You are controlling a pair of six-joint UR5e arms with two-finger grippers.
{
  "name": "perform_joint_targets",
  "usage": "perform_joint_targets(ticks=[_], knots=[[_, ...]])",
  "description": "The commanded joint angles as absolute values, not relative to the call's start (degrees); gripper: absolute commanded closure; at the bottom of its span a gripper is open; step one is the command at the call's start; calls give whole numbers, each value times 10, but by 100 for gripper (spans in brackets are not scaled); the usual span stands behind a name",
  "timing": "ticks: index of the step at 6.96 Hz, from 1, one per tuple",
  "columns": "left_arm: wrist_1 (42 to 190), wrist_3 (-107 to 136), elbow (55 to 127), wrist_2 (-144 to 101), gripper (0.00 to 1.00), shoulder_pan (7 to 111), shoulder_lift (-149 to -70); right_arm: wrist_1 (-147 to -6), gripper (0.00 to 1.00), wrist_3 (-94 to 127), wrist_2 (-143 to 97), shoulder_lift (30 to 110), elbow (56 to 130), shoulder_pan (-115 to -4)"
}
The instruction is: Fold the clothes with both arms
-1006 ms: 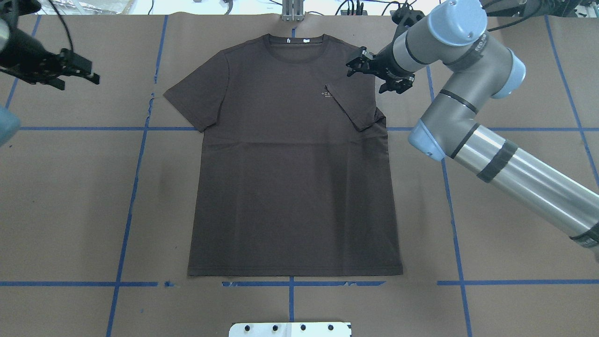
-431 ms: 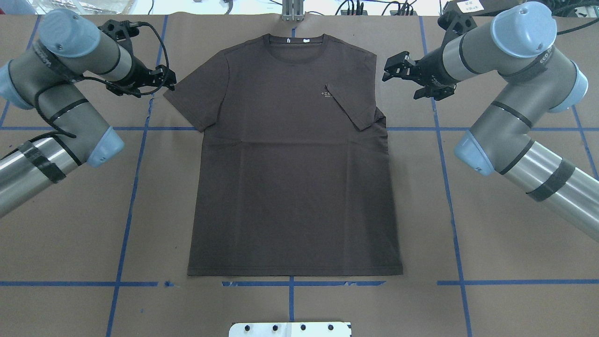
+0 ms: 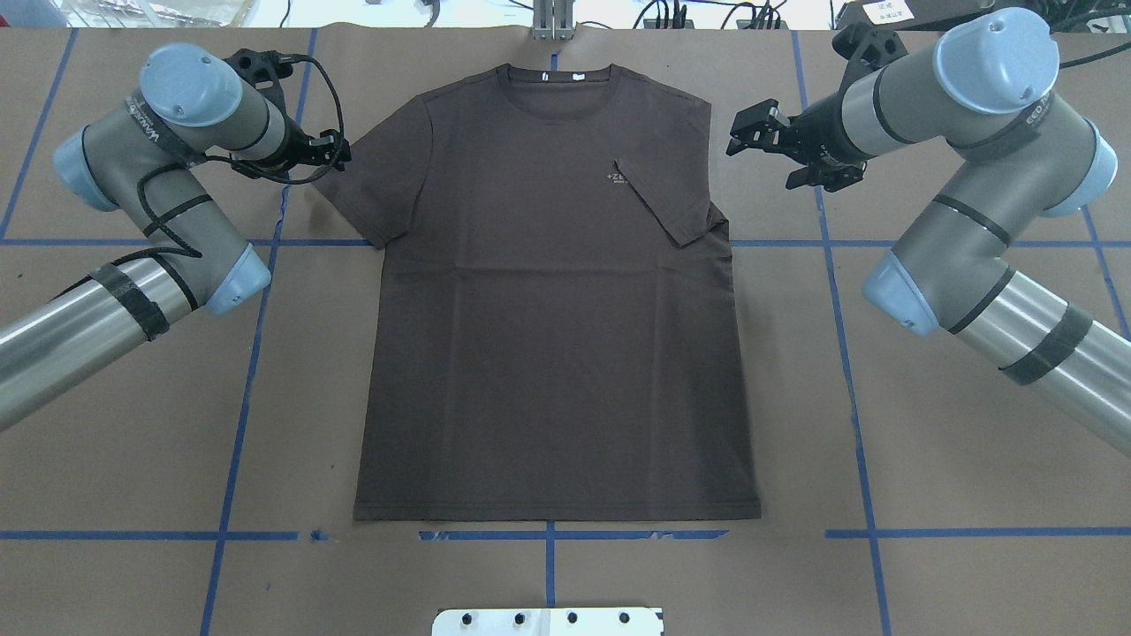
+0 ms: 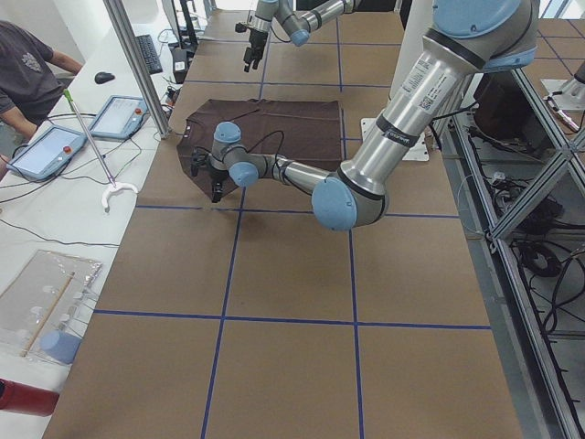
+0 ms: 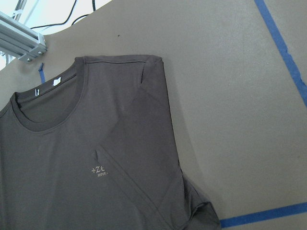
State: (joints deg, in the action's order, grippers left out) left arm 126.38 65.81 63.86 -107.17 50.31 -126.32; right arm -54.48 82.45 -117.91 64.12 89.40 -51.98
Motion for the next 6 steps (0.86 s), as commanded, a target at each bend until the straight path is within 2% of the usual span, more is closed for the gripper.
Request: perform_joint_targets(ticks=[1, 2, 3, 4, 5, 6], knots=[[1274, 657, 625, -1070, 24, 500, -1266, -545, 0, 825, -1179, 642, 893, -519], [1274, 657, 623, -1070, 28, 500, -1266, -545, 0, 824, -1179, 642, 893, -519], [1274, 659, 623, -1070, 40, 500, -1266, -545, 0, 824, -1179, 642, 894, -519], [1274, 663, 623, -1070, 92, 500, -1266, -544, 0, 825, -1179, 642, 895, -519], [1274, 662, 621, -1070, 100, 499, -1267, -545, 0, 826, -1179, 644, 896, -519], [1274, 663, 621, -1070, 100, 499, -1269, -544, 0, 826, -1179, 647, 896, -519]])
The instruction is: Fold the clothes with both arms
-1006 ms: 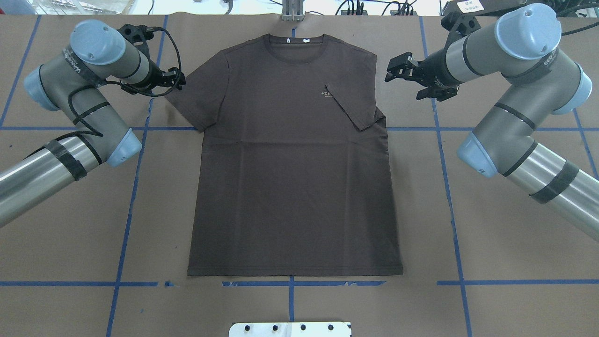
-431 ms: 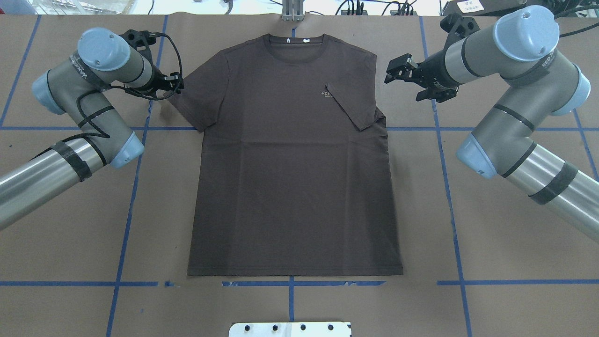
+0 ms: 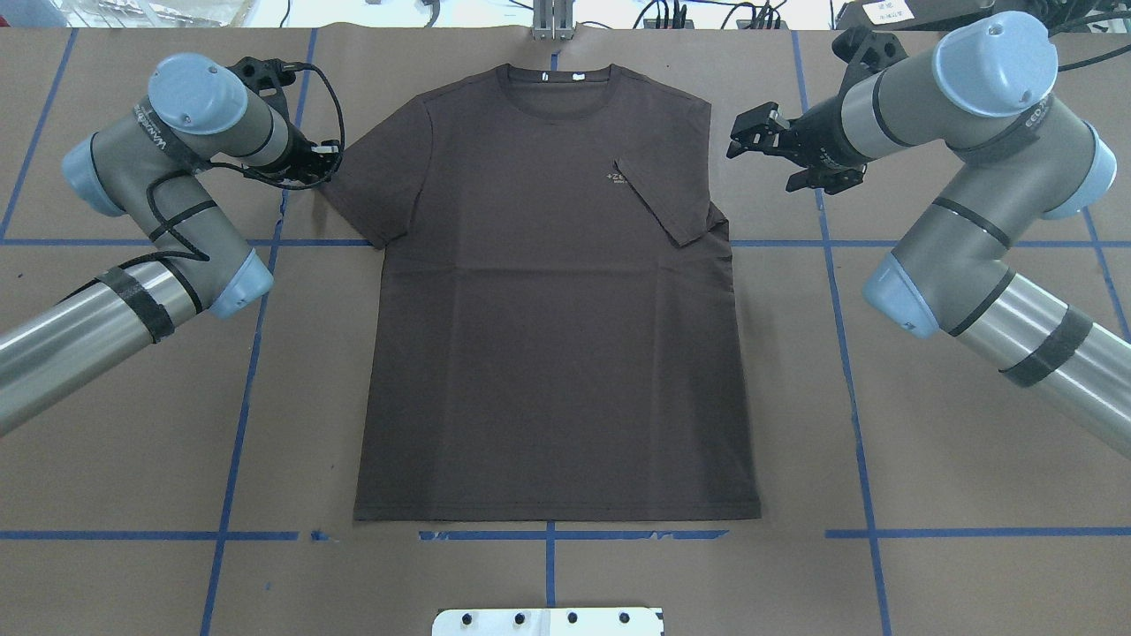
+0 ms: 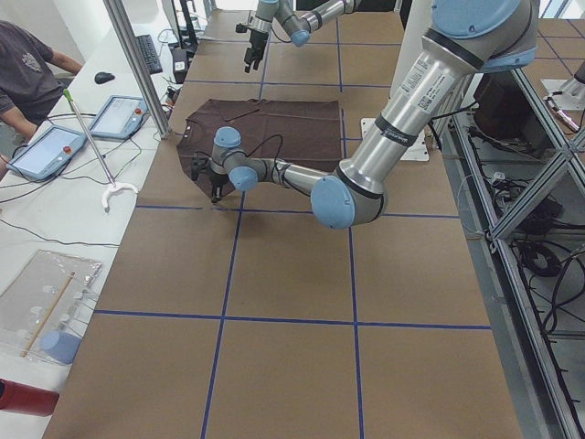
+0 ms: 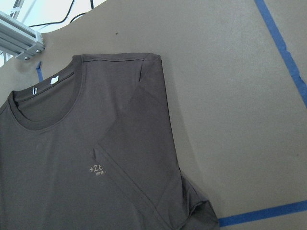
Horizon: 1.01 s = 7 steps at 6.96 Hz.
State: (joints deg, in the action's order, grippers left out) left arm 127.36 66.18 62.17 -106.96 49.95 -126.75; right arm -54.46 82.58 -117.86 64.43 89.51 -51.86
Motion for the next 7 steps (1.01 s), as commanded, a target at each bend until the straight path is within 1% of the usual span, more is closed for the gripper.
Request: perform_joint_targets(ticks=[1, 3, 4, 5, 7], knots=[[1272, 666, 621, -1070, 100, 499, -1281, -544, 0, 826, -1178, 647, 894, -519], [1246, 693, 627, -1077, 100, 499, -1333, -544, 0, 827, -1179, 648, 894, -518], [1236, 754, 621, -1077, 100, 484, -1380, -544, 0, 831, -1179, 648, 896, -517], [1237, 788, 616, -1075, 100, 452, -1390, -543, 0, 829, -1179, 648, 893, -515], [1247, 792, 585, -1072, 100, 445, -1406, -541, 0, 827, -1162, 651, 892, -504]])
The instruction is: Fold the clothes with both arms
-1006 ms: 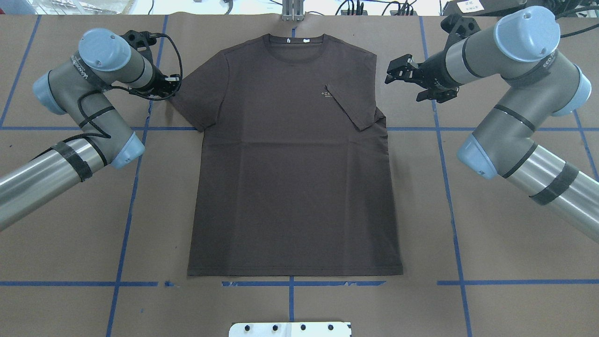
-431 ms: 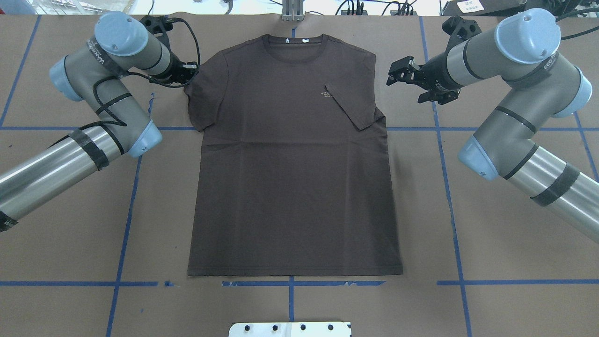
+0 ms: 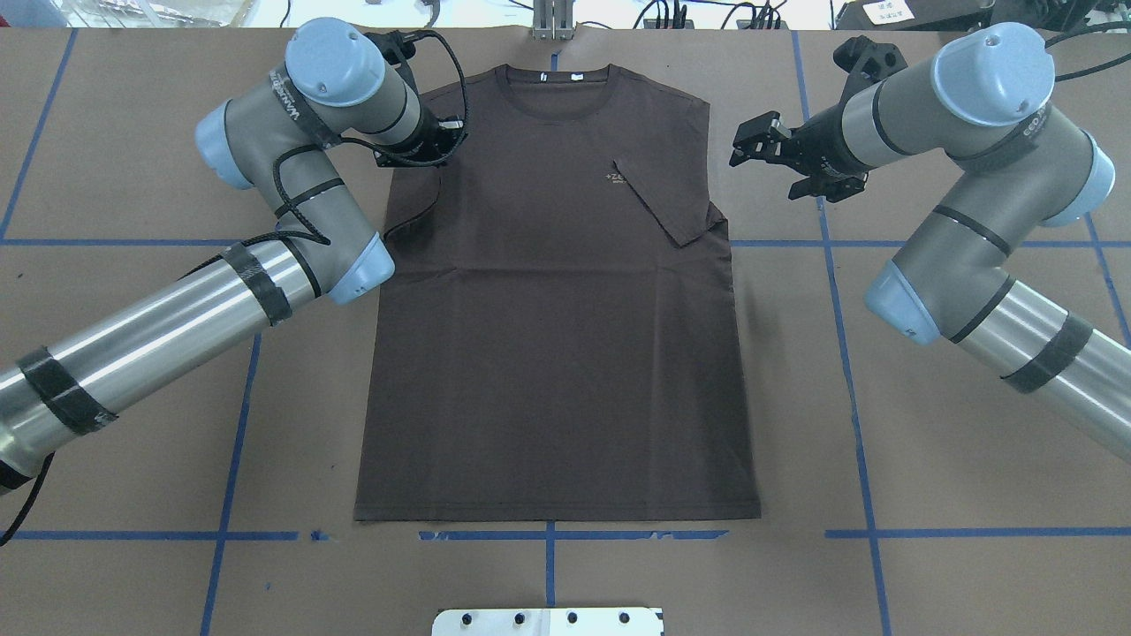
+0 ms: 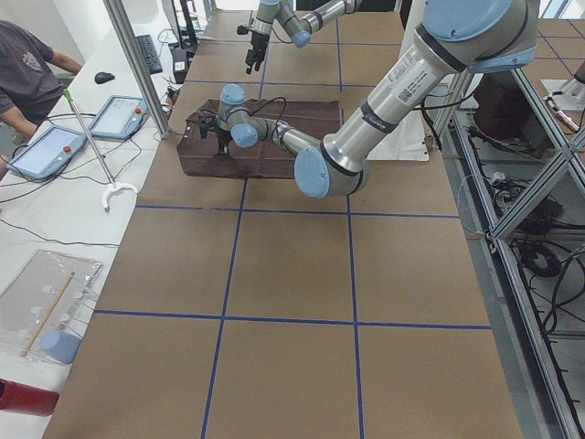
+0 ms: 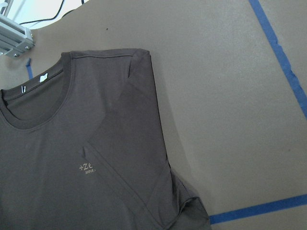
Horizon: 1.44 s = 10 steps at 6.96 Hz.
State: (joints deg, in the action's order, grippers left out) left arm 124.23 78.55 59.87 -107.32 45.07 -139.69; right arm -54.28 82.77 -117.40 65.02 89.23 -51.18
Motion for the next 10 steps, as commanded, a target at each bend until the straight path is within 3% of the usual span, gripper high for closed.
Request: perform_joint_targets(ticks=[1, 2, 3, 5, 7, 10], knots=[[1252, 792, 592, -1074, 48, 445, -1409, -541, 0, 828, -1152, 650, 896, -495], [1261, 798, 652, -1075, 27, 434, -1393, -531, 0, 838, -1149, 651, 909, -488], [1260, 854, 729, -1076, 27, 412, -1350, -532, 0, 898, -1137, 670, 954, -458], [1258, 866, 904, -1077, 27, 363, -1256, -539, 0, 995, -1049, 813, 1105, -304], [1258, 867, 951, -1076, 27, 352, -1232, -541, 5, 1084, -878, 887, 1146, -139], [1260, 867, 950, -1075, 27, 352, -1221, -556, 10, 1139, -812, 921, 1146, -61]])
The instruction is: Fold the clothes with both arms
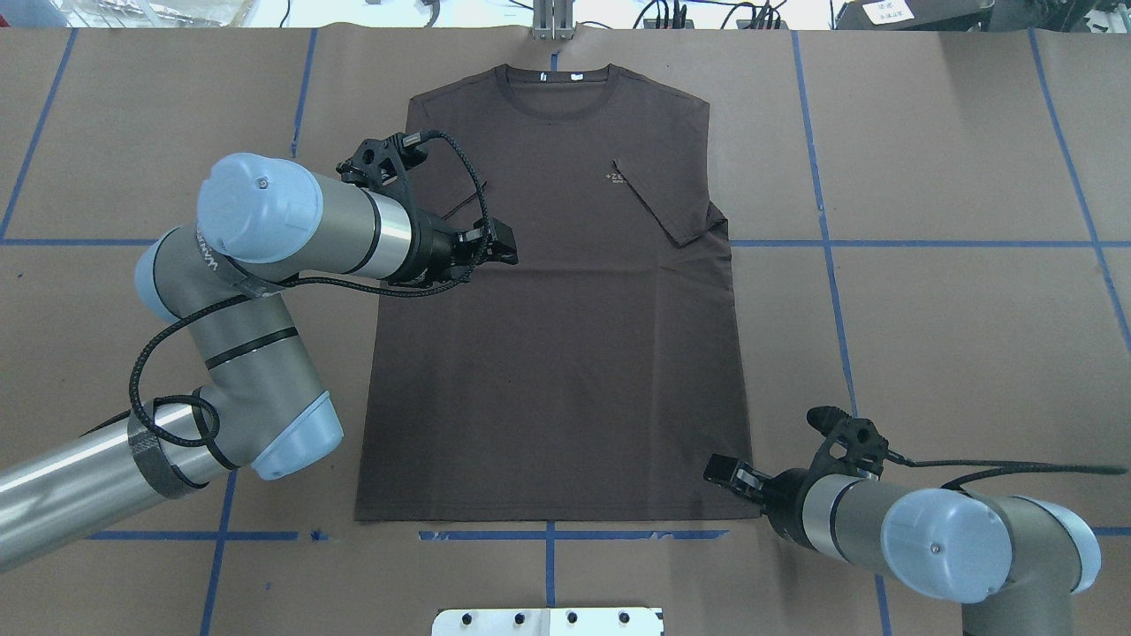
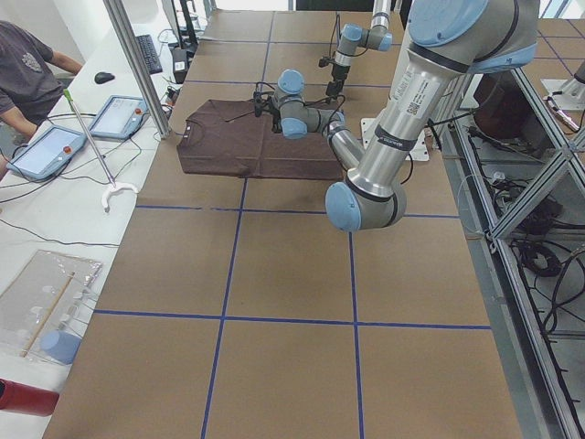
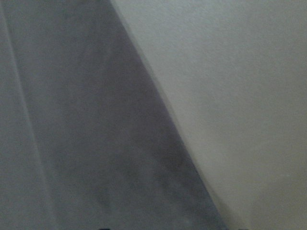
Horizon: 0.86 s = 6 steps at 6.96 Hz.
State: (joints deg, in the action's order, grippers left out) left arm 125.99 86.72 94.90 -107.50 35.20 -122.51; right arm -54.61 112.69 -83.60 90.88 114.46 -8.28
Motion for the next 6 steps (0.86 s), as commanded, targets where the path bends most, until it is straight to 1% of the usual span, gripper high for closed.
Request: perform_joint_targets(ticks=[1, 2, 3, 4, 6], knots=[[1260, 868, 948, -1075, 27, 351, -1221, -569, 19, 1140, -807, 920, 1147, -60], [1260, 878, 946, -1075, 27, 351, -1221, -571, 42, 1141, -803, 920, 1153, -61], [1260, 879, 943, -1075, 27, 351, -1221, -573, 92, 1141, -802, 921, 1159, -61], [1261, 879, 941, -1075, 27, 351, -1221, -573, 100, 1141, -802, 921, 1159, -60], [1261, 879, 942, -1074, 25, 345, -1215, -574, 100, 1140, -802, 921, 1168, -59]])
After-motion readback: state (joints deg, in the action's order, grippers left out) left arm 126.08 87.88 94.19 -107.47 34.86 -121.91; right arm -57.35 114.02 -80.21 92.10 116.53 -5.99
